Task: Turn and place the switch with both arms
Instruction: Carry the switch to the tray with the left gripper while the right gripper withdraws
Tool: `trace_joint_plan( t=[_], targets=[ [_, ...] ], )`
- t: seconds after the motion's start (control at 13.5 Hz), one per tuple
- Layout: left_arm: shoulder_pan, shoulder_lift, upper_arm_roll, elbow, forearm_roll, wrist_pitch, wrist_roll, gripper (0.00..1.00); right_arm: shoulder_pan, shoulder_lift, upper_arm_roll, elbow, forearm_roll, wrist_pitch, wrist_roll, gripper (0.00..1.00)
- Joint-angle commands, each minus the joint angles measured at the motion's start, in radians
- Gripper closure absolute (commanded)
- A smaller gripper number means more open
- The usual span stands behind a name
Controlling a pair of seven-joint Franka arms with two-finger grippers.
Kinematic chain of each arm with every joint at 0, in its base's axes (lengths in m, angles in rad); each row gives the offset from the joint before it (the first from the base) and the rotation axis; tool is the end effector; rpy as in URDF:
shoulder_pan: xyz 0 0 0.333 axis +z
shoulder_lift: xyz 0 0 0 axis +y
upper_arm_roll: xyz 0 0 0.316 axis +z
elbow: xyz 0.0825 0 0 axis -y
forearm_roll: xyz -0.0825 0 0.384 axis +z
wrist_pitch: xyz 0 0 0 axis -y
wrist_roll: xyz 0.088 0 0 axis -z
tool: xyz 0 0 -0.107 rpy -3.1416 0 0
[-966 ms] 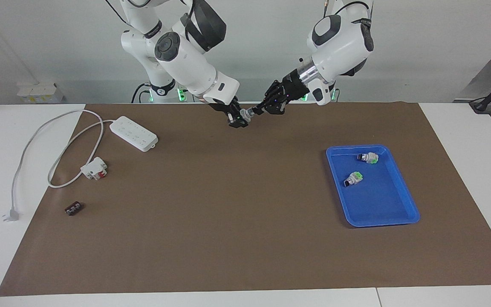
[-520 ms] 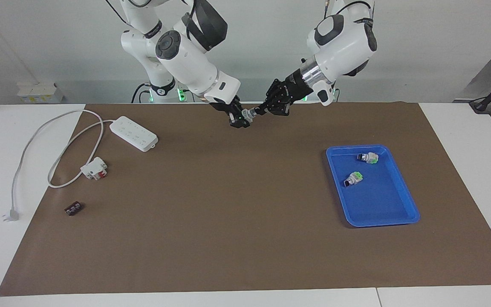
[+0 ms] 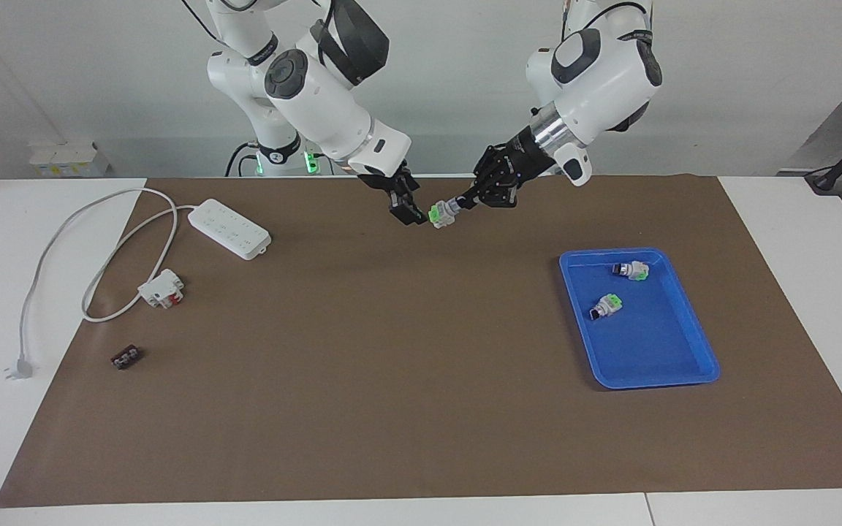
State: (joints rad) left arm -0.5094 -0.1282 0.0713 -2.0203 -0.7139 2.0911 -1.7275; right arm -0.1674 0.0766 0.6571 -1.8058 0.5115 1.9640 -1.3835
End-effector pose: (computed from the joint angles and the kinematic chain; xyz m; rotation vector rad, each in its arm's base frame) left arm 0.4788 -0.2581 0.5380 1.8080 1.8506 -0.6654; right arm 0.5132 0.2987 0.5218 -1.7725 -2.0017 -0.4256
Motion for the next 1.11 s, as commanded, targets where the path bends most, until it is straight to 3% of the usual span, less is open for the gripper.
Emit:
trace_joint_plan(
  t=[0.0, 0.22, 0.52, 0.74, 1.04],
  targets=[
    [0.005, -0.005, -0.005, -0.009, 0.103, 0.021, 0.0, 1.0, -0.018, -0.024, 0.001, -0.012, 0.016, -0.01, 0.004, 0.0],
    [0.055, 0.001, -0.008, -0.023, 0.288, 0.108, 0.054, 1.0, -0.034, -0.018, -0.007, -0.003, -0.059, -0.007, 0.072, 0.0],
    [0.135, 0.005, -0.008, -0.023, 0.418, 0.135, 0.273, 1.0, -0.07, -0.009, -0.008, 0.006, -0.177, 0.036, 0.127, 0.0],
    [0.245, 0.002, -0.008, -0.043, 0.45, 0.119, 0.568, 1.0, -0.118, -0.008, -0.008, 0.008, -0.185, 0.07, 0.17, 0.0],
    [0.373, 0.002, -0.008, -0.057, 0.476, 0.116, 0.938, 1.0, -0.168, -0.015, -0.011, 0.059, -0.188, 0.007, 0.361, 0.0]
  ],
)
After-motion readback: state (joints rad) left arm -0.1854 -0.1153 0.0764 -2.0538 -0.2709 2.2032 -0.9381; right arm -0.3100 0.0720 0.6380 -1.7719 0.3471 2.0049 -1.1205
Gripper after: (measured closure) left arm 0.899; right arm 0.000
